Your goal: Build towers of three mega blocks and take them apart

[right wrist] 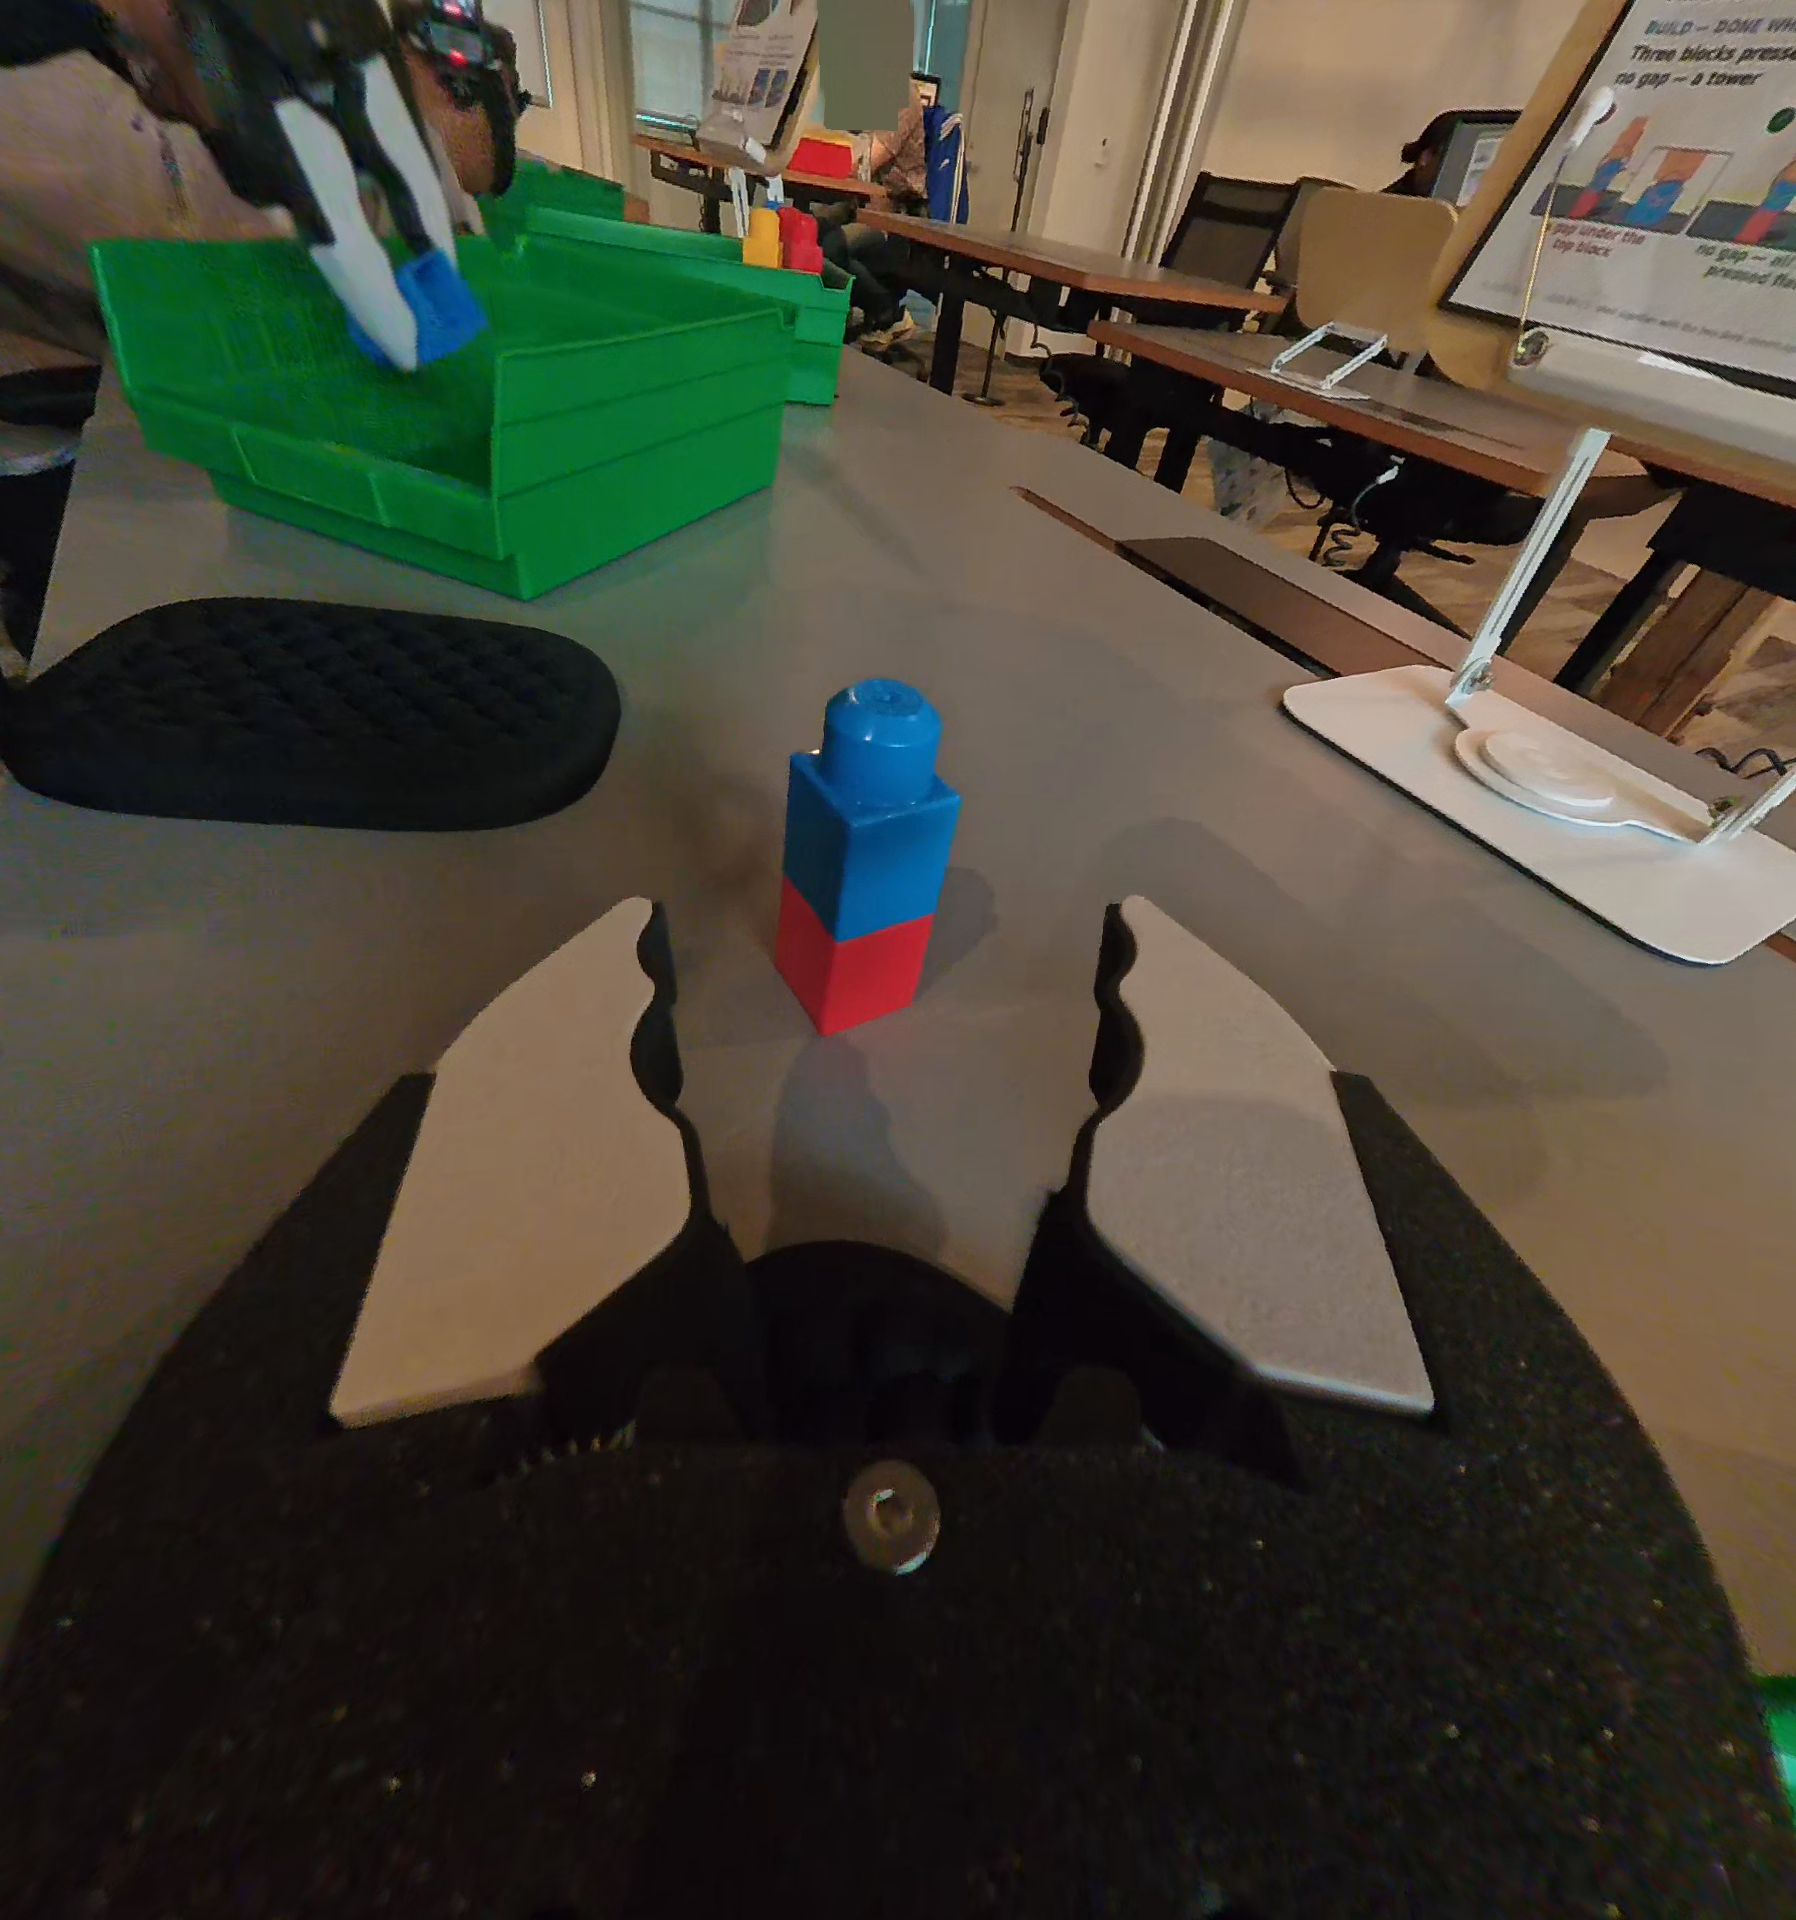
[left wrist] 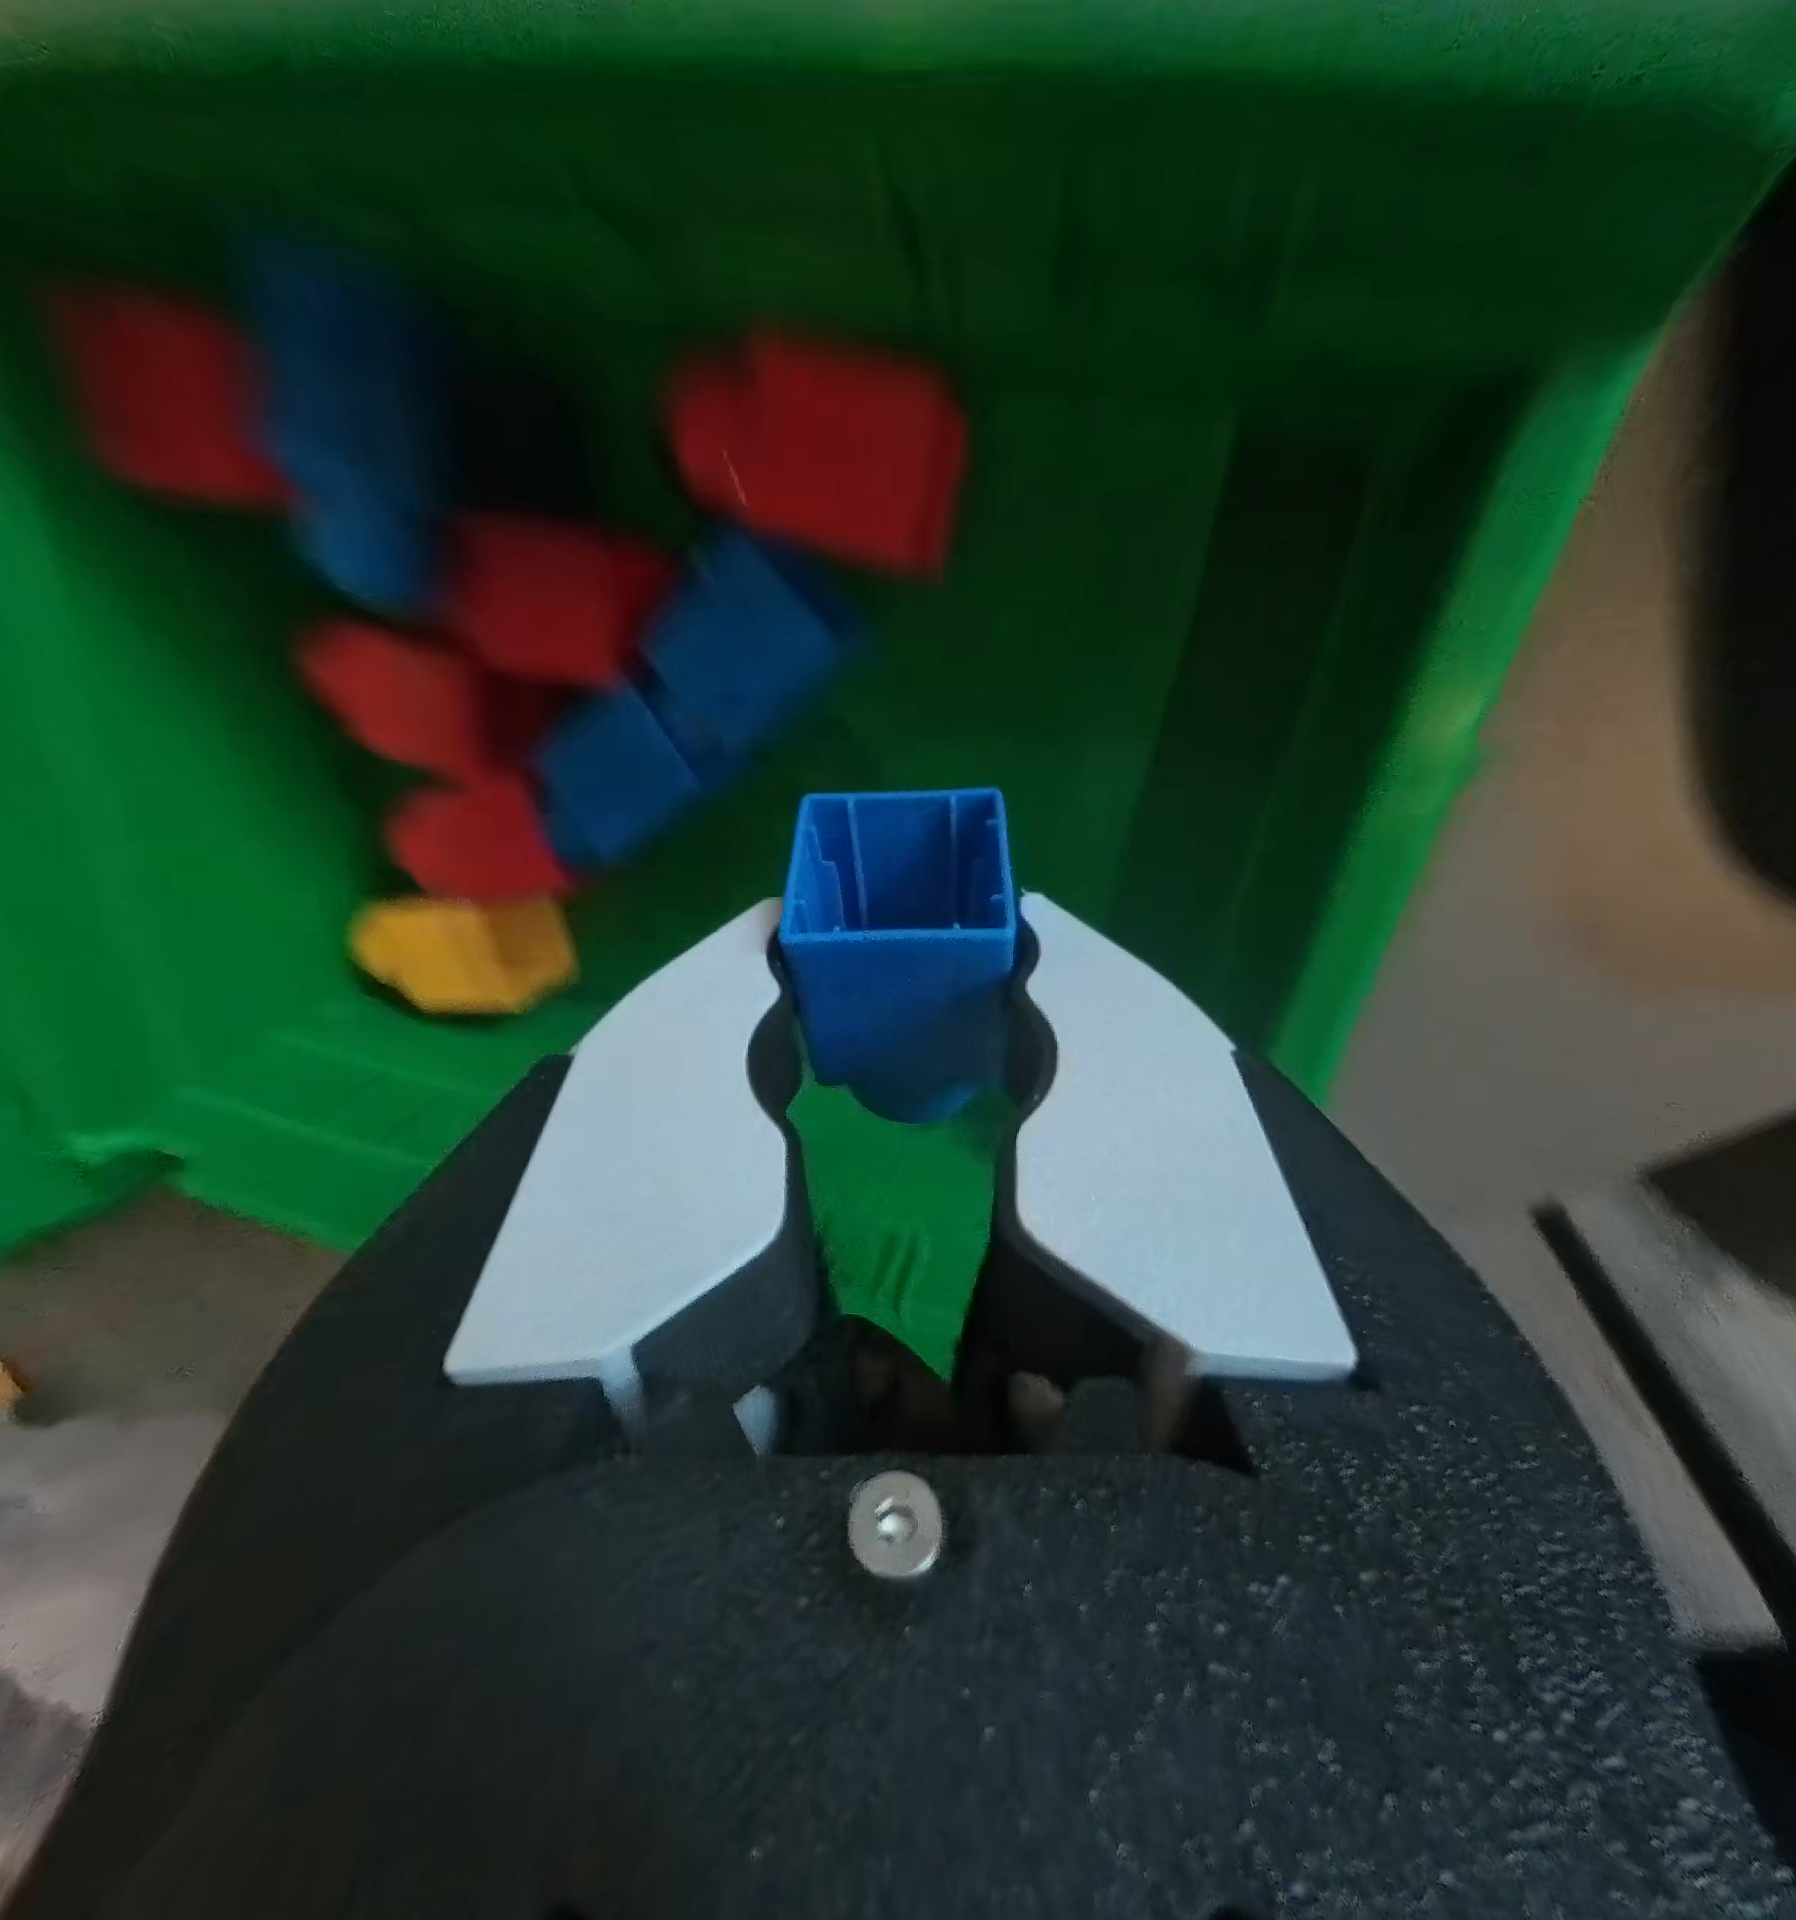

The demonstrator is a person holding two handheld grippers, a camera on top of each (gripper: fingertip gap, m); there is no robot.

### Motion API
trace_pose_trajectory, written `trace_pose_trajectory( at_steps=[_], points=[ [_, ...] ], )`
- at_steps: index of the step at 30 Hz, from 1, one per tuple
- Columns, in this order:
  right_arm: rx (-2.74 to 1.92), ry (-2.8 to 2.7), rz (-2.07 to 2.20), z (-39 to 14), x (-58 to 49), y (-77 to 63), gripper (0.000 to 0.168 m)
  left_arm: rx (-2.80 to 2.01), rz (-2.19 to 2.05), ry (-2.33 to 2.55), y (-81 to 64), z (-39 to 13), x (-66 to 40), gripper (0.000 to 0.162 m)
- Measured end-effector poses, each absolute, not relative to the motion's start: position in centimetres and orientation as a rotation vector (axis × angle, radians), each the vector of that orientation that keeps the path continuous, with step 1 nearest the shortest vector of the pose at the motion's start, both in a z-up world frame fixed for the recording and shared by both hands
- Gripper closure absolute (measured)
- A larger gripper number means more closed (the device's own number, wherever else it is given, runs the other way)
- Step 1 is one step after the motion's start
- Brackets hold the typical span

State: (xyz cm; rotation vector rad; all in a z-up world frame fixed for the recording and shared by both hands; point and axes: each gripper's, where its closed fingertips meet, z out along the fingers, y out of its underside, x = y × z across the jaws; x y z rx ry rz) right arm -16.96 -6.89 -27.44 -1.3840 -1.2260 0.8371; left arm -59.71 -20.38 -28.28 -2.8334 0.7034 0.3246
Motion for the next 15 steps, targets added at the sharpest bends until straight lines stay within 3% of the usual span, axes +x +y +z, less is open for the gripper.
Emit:
trace_pose_trajectory(
  at_steps=[15],
  points=[
    [-1.389, -1.296, 0.838, -27.0, -17.7, -7.0, 0.094, -1.816, -0.139, 0.713, -9.3, -17.6, -40.3, 0.127]
  ],
)
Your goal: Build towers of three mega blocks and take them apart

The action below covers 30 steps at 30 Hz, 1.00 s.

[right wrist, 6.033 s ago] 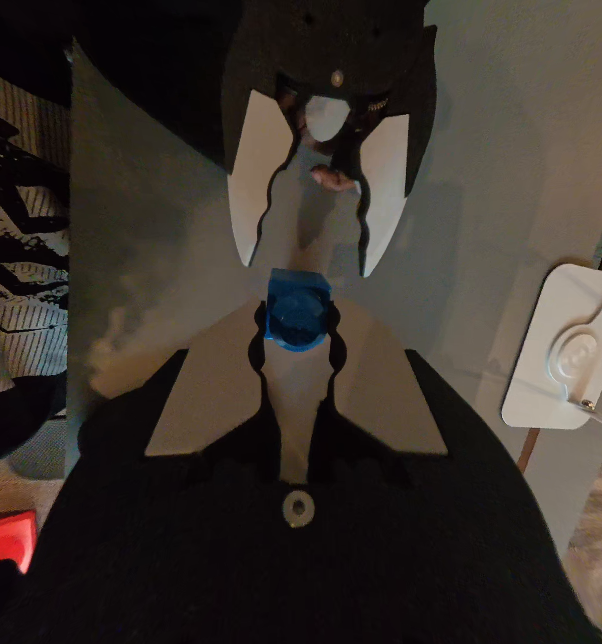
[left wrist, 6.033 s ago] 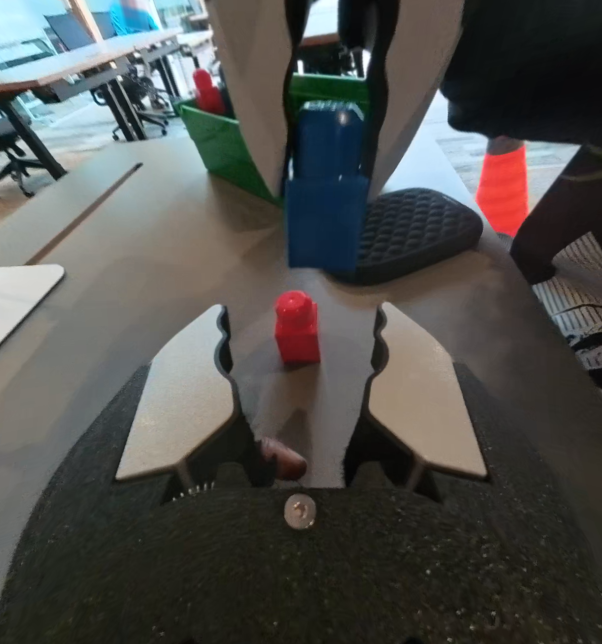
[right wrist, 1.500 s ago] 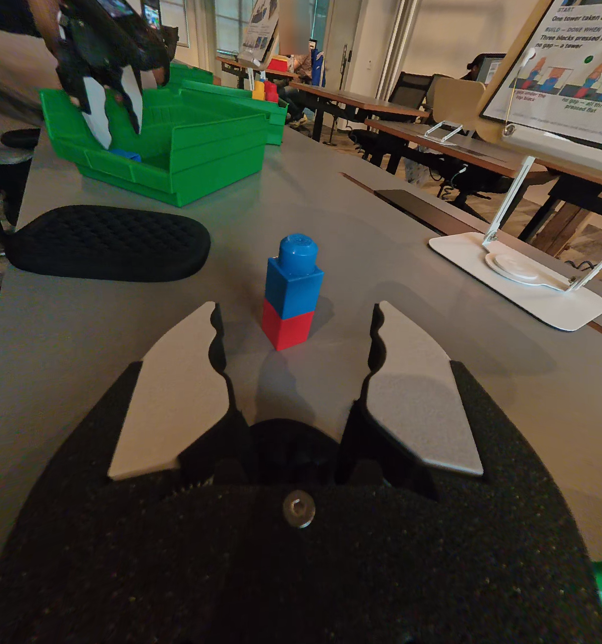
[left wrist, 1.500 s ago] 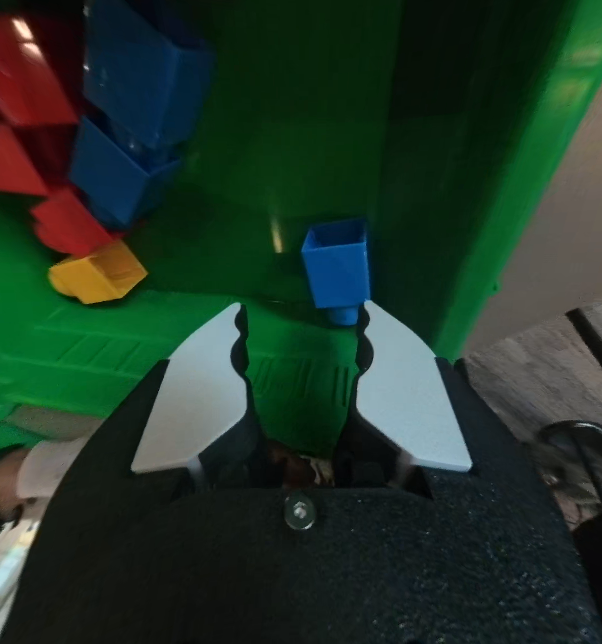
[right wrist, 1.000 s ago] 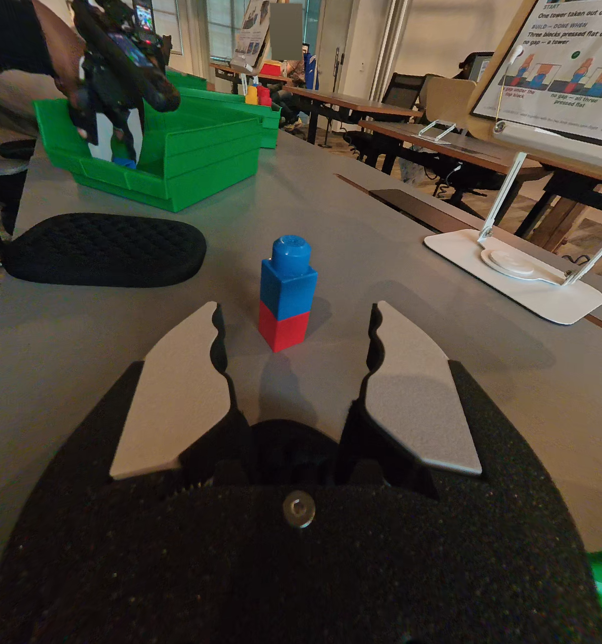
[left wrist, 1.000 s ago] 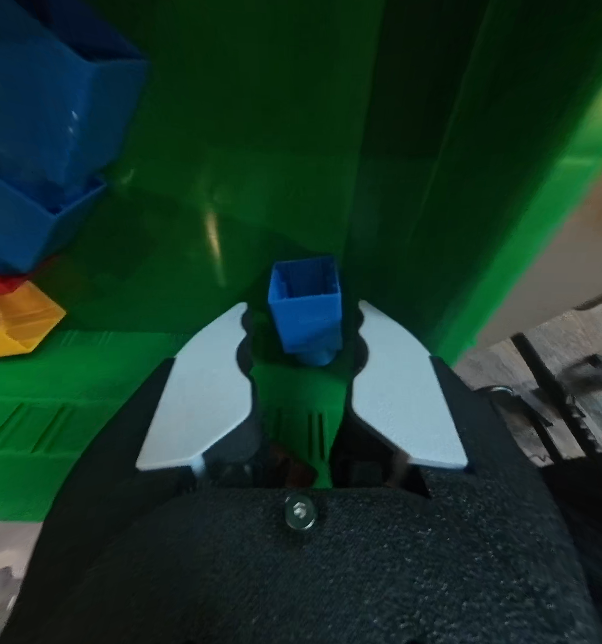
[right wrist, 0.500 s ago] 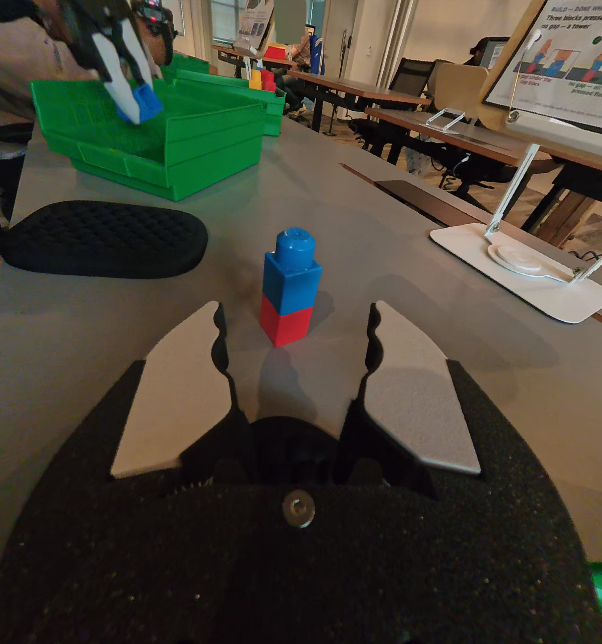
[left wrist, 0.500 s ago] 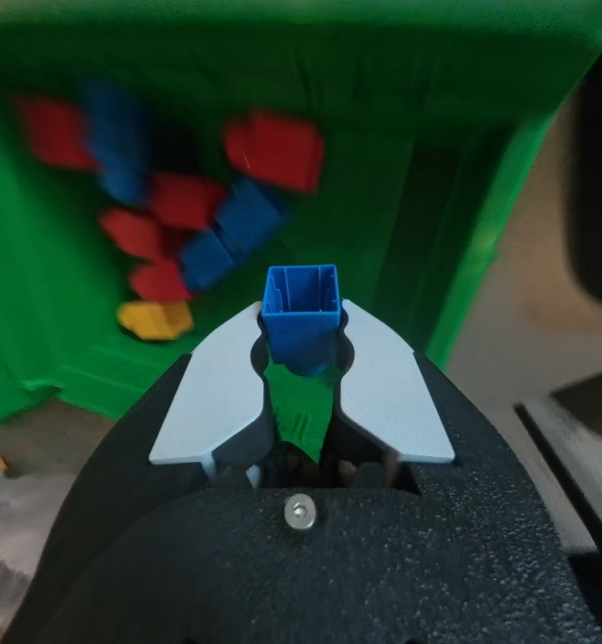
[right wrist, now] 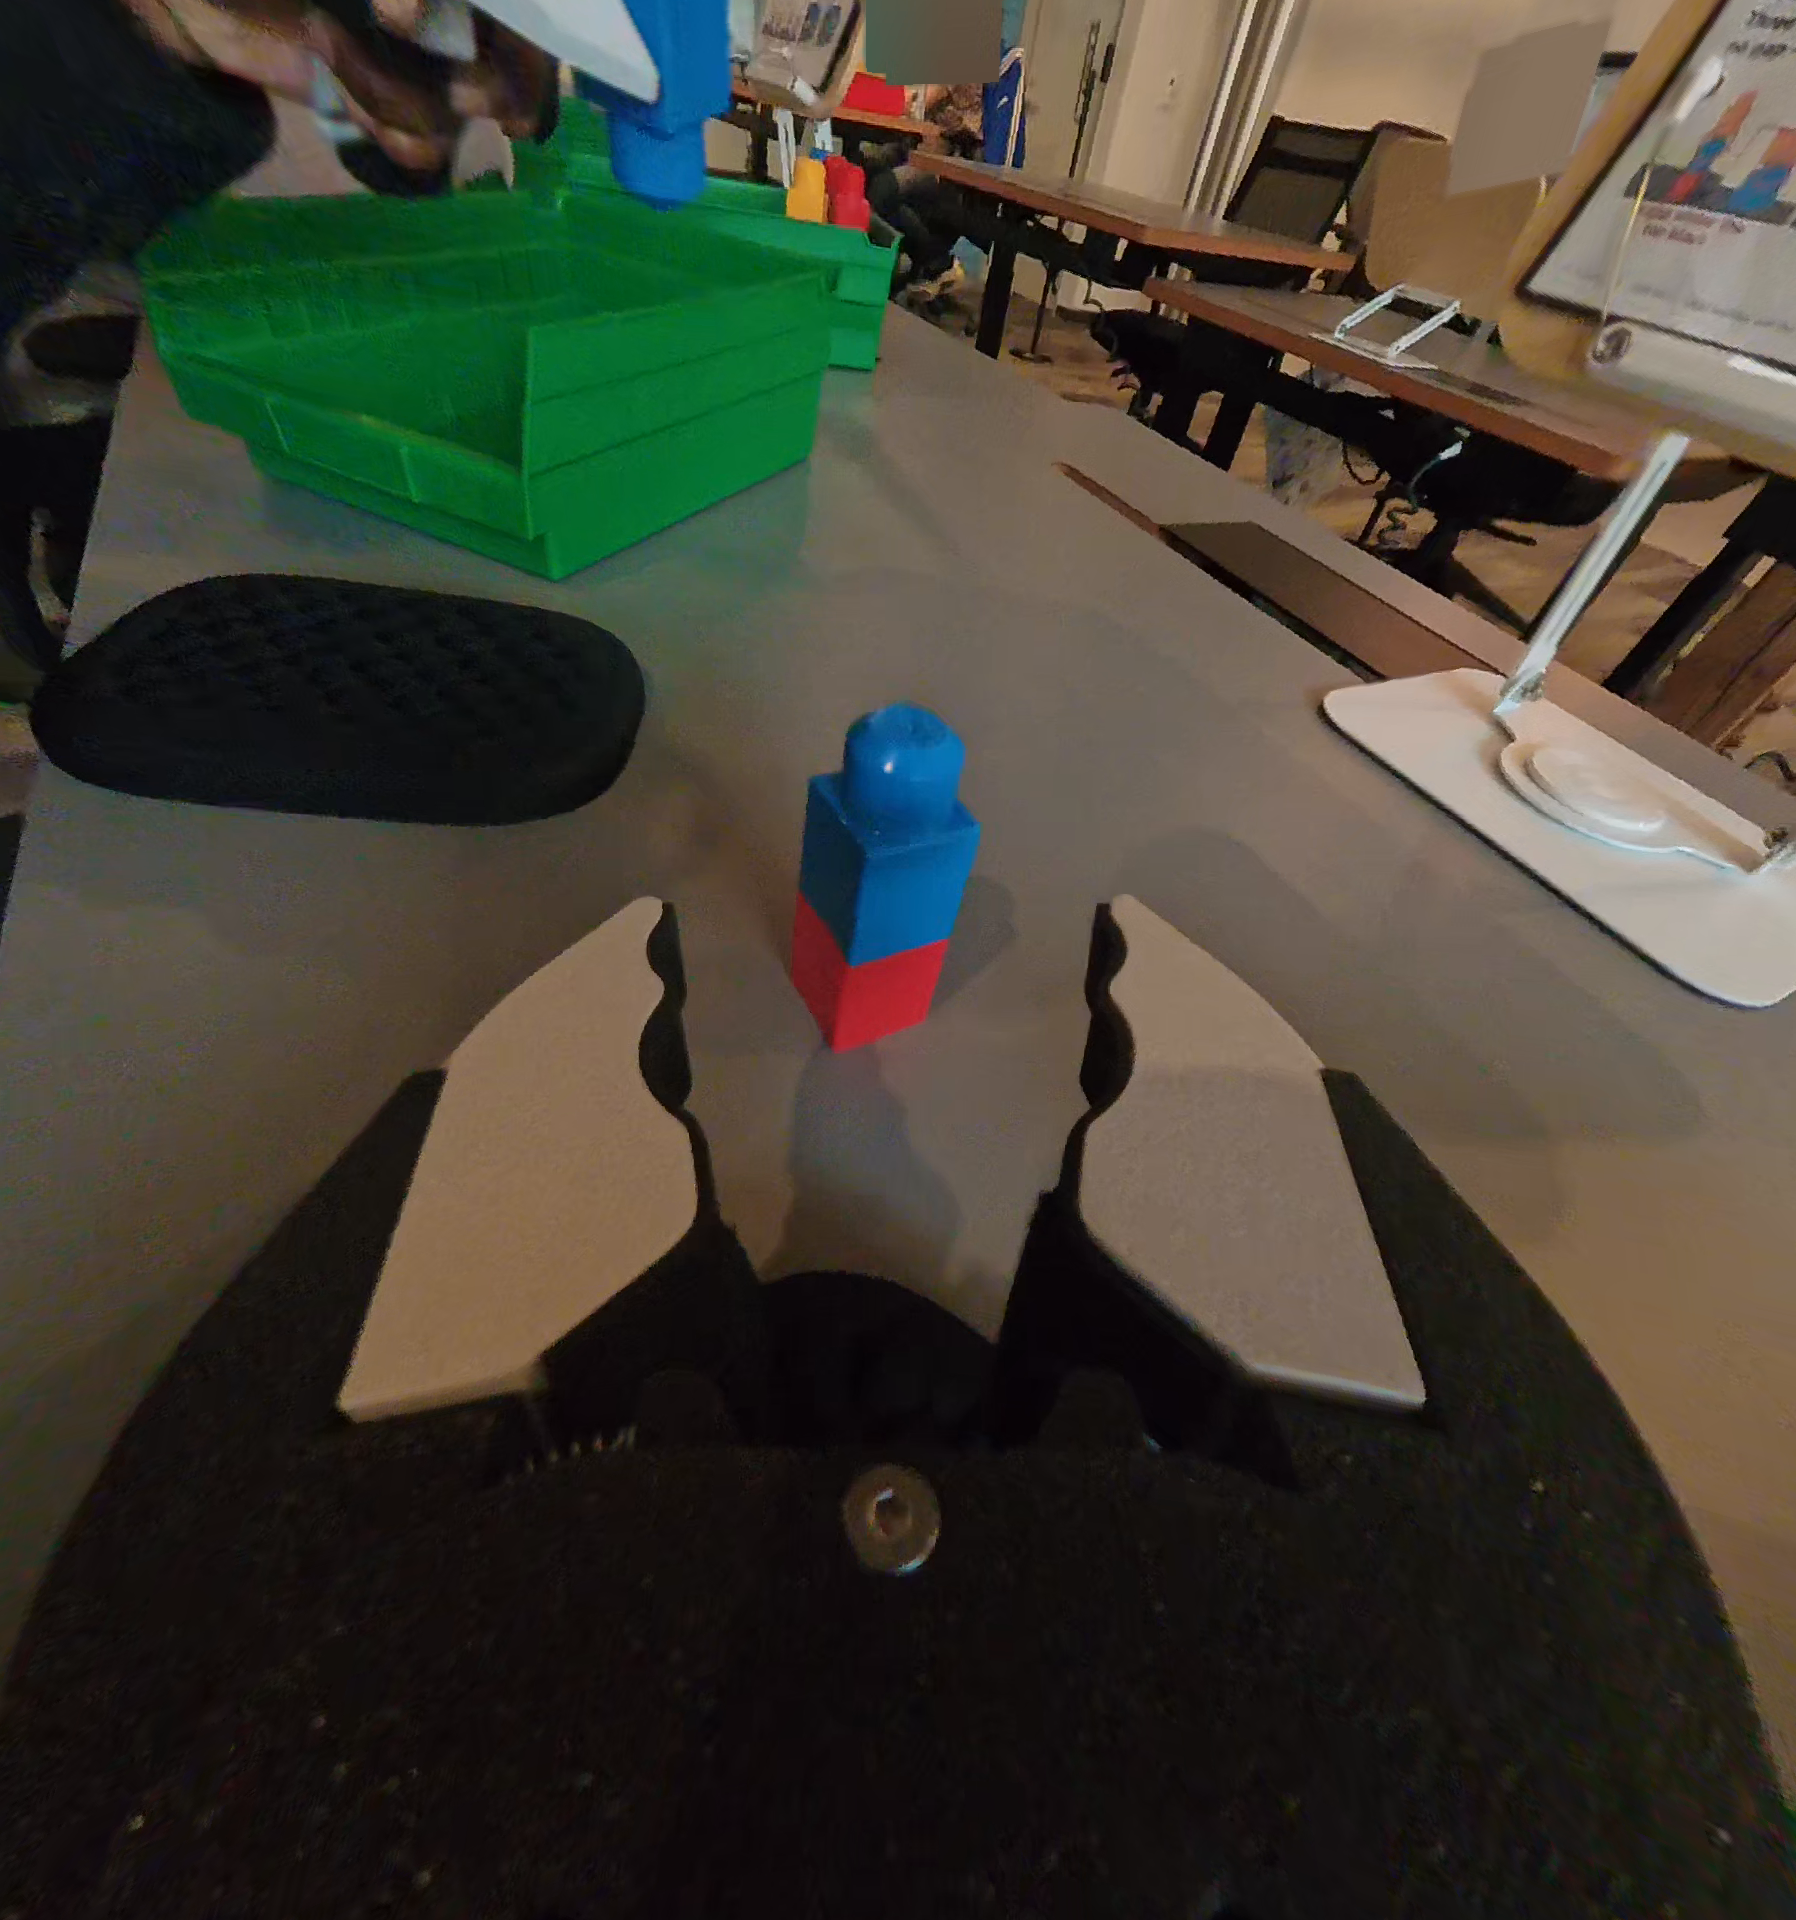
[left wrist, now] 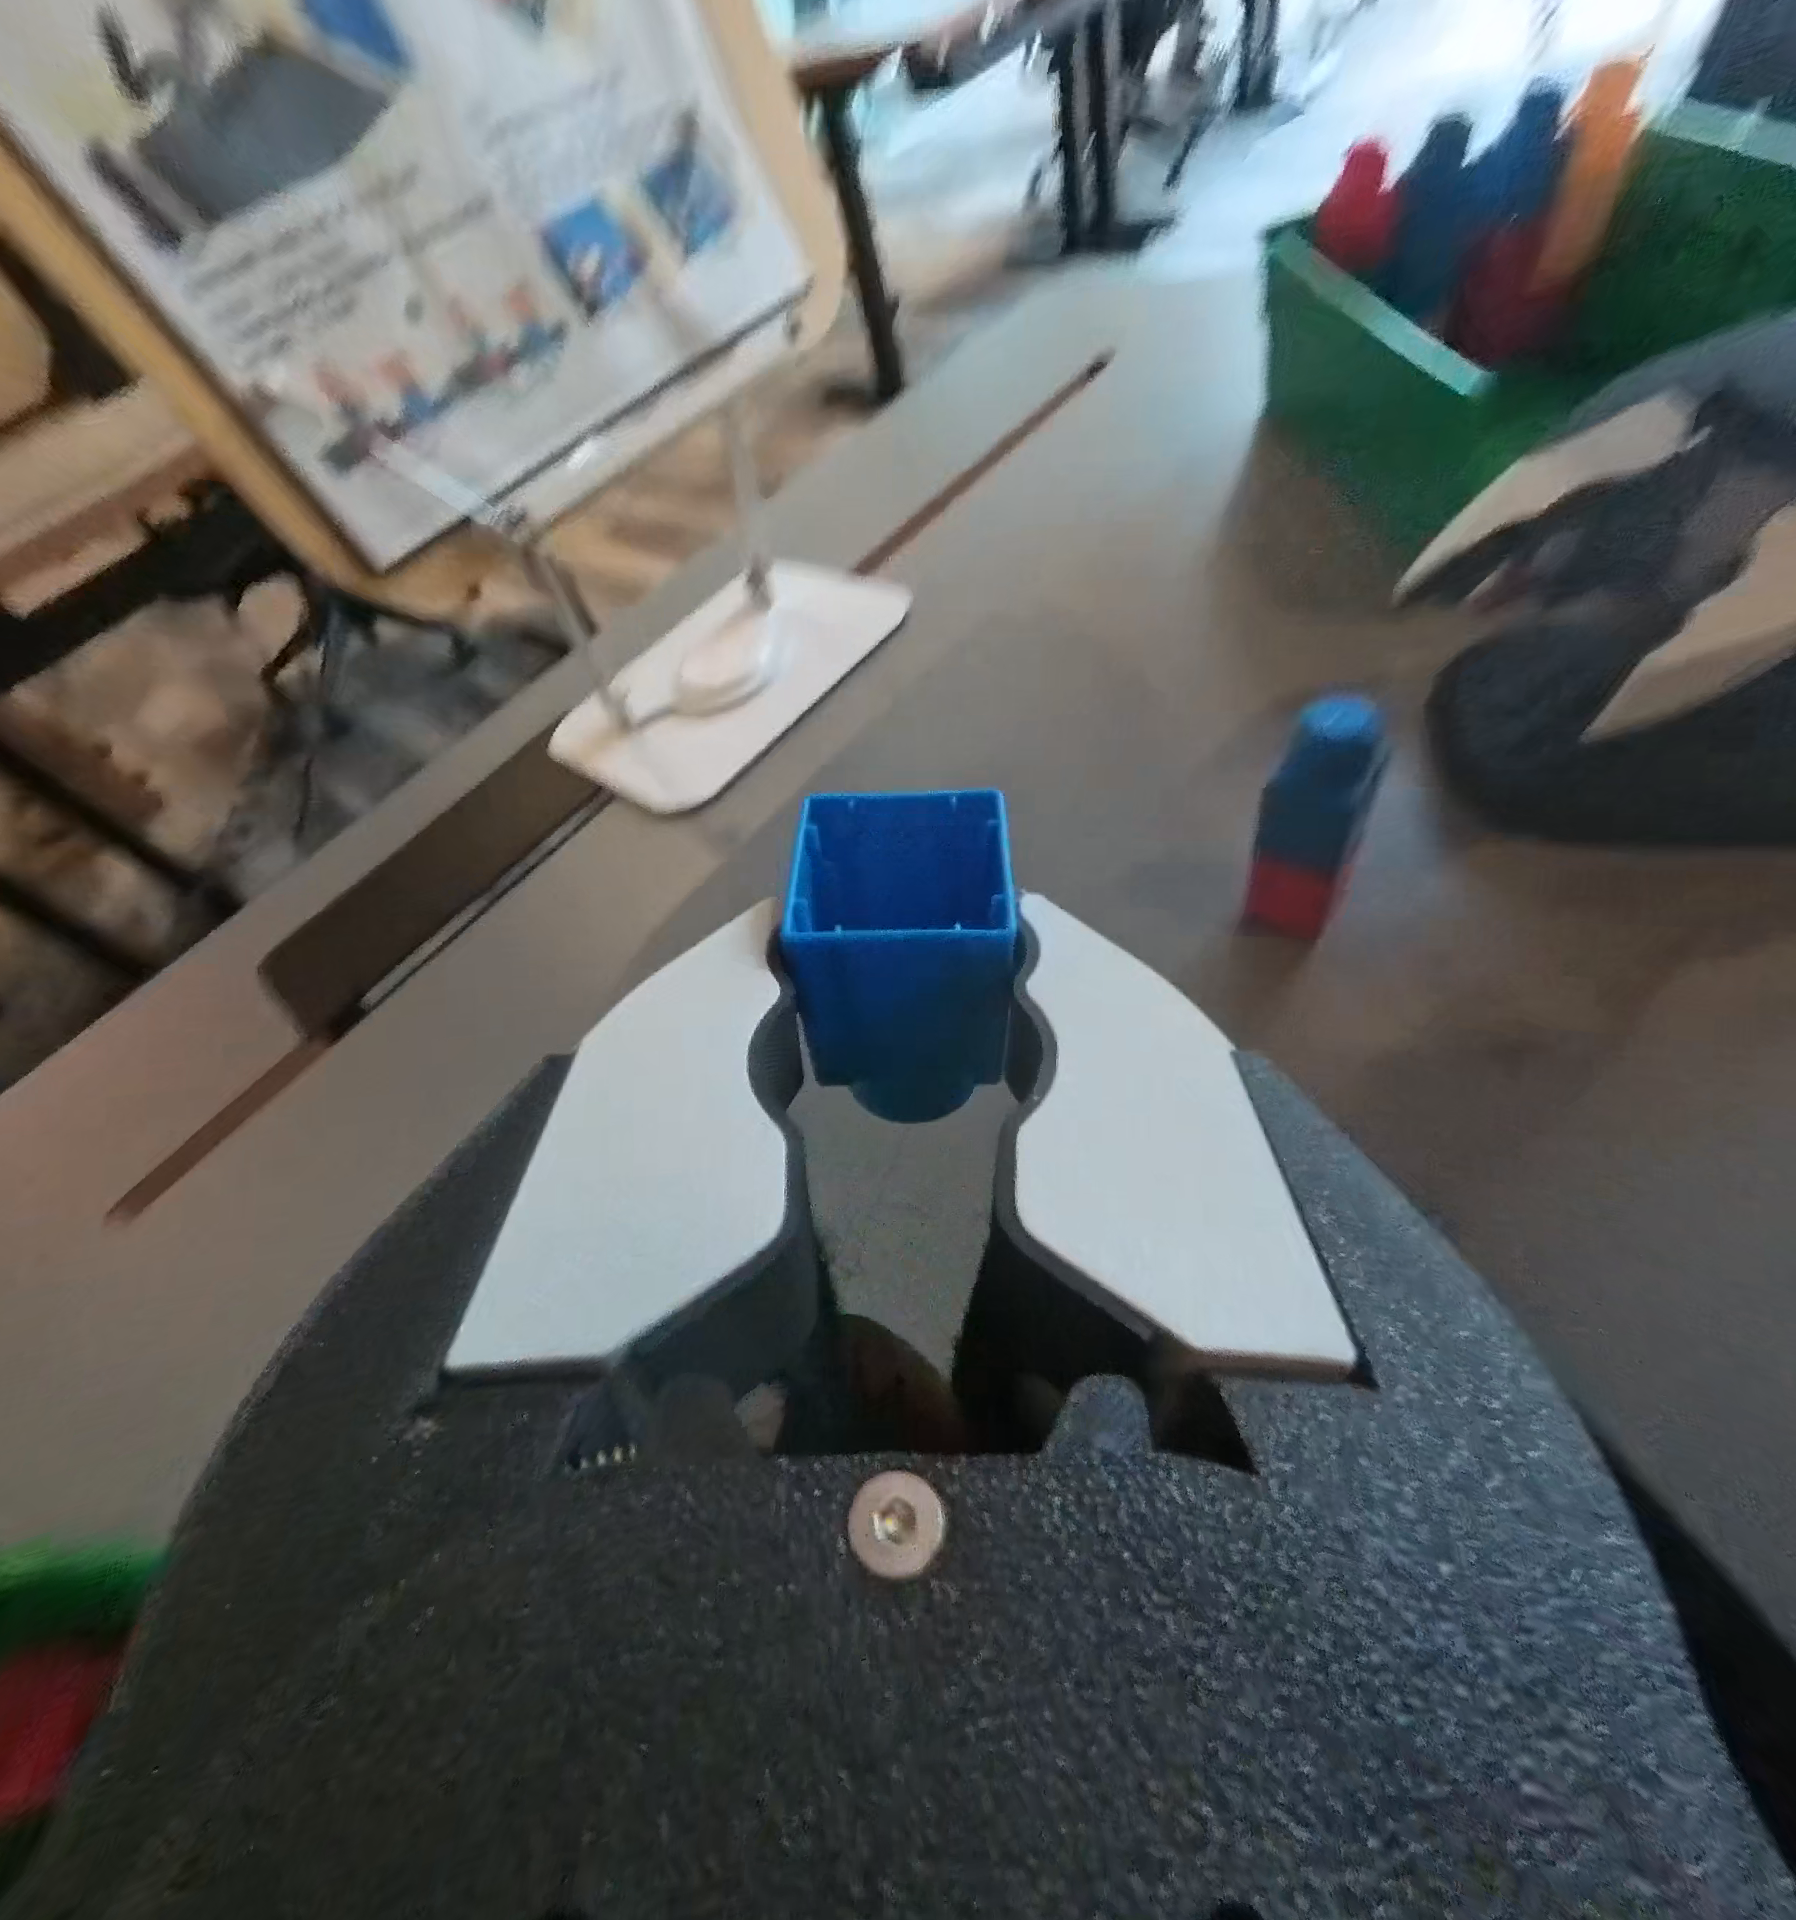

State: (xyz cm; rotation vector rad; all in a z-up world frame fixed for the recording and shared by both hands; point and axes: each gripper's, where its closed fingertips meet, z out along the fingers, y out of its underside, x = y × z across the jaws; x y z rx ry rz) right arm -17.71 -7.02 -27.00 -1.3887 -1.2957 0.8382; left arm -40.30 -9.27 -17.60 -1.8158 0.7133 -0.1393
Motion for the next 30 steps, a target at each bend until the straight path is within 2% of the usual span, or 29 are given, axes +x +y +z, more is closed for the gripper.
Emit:
trace_pose_trajectory(
  at_steps=[7, 14, 21, 28, 29, 30],
  points=[
    [-1.294, -1.334, 0.932, -23.9, -19.9, -8.6, 0.095, -1.456, -0.493, 0.663, -8.7, -14.9, -31.2, 0.127],
    [-1.187, -1.297, 1.128, -19.7, -22.3, -9.6, 0.098, -1.216, -0.728, 0.525, -8.3, -13.2, -26.8, 0.127],
    [-1.076, -1.178, 1.427, -15.7, -24.0, -10.2, 0.115, -1.041, -0.987, 0.405, -9.4, -11.9, -25.9, 0.128],
    [-1.01, -1.116, 1.614, -14.8, -25.6, -10.6, 0.122, -0.995, -1.11, 0.358, -9.8, -12.1, -25.9, 0.127],
    [-1.005, -1.115, 1.625, -14.8, -25.8, -10.6, 0.125, -0.995, -1.118, 0.359, -9.8, -12.2, -25.8, 0.127],
    [-0.997, -1.124, 1.633, -14.8, -25.8, -10.8, 0.136, -0.996, -1.126, 0.361, -9.9, -12.3, -25.6, 0.127]
  ],
)
